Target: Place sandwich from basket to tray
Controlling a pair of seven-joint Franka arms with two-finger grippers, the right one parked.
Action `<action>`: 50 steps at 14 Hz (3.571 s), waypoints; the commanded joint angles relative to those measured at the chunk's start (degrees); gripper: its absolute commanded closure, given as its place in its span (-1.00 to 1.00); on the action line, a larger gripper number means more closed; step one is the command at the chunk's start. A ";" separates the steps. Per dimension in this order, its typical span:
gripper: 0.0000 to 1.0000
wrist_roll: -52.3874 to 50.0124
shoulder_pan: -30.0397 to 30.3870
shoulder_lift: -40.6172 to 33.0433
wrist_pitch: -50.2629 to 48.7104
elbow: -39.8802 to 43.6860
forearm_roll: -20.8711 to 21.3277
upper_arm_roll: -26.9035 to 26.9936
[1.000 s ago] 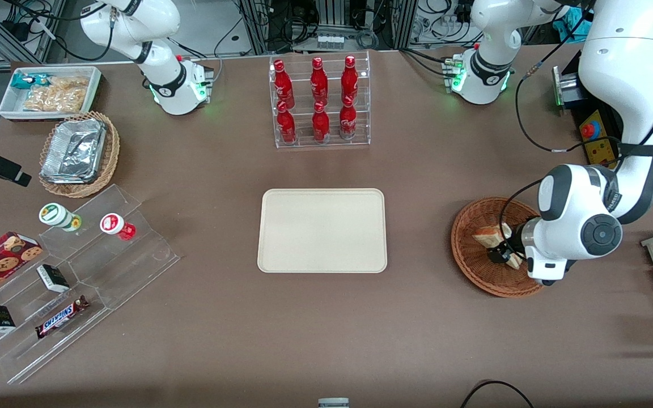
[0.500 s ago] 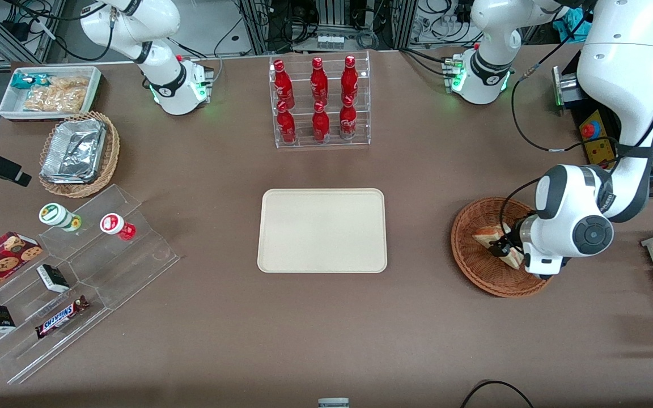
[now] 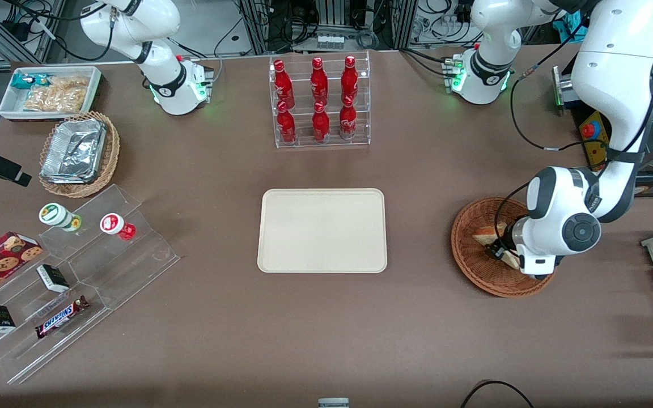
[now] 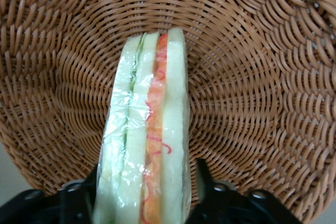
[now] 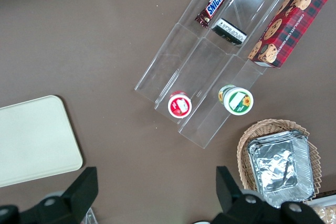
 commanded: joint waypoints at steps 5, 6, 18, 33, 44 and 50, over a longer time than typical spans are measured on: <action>0.72 -1.03 -0.35 -3.81 0.46 0.61 0.99 -1.37; 0.72 -1.03 -1.92 -4.70 -0.58 2.10 1.07 -1.90; 0.69 11.45 -33.64 12.14 -3.49 29.33 -1.64 -2.08; -1.00 9.08 -39.47 18.24 3.37 34.53 4.06 -0.94; -1.00 24.58 -27.01 -5.30 -18.39 28.31 -2.08 8.29; -1.00 42.30 -12.15 -11.55 -32.83 28.92 -4.20 8.56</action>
